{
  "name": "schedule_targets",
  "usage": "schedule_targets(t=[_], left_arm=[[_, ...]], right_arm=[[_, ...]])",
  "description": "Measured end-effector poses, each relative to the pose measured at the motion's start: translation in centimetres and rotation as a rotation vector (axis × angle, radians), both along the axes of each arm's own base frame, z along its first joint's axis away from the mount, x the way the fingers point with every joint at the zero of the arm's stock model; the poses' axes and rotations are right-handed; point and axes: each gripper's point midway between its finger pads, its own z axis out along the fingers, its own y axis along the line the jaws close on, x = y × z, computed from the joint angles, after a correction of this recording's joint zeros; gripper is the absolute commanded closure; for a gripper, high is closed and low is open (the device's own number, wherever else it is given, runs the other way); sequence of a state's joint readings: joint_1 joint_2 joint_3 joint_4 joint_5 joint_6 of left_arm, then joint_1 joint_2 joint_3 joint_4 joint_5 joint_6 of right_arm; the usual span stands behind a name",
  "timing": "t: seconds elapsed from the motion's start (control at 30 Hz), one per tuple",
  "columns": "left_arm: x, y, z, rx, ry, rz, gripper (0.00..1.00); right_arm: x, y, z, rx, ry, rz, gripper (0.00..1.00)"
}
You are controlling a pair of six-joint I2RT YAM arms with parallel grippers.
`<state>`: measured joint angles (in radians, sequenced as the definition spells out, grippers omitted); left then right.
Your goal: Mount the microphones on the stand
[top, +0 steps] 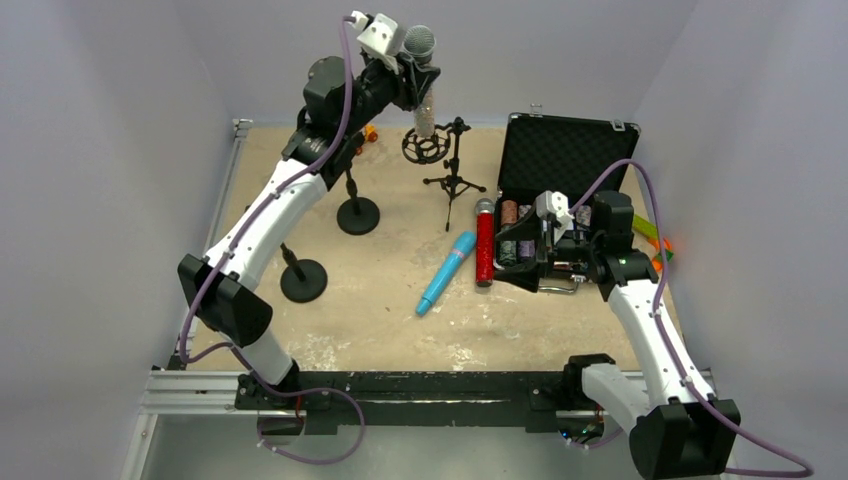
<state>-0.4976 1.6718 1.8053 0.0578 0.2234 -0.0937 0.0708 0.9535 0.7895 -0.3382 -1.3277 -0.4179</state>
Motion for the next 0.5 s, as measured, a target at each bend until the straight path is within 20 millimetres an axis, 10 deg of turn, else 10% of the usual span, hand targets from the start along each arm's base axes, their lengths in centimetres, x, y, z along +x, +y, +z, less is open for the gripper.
schedule_targets(t=[0.5], left_arm=[[-0.1,0.3,-1.1,-0.034,0.019,-0.009,1.00]], right_arm=[[0.0,0.0,-0.1,-0.001,0.005,-0.001,0.10]])
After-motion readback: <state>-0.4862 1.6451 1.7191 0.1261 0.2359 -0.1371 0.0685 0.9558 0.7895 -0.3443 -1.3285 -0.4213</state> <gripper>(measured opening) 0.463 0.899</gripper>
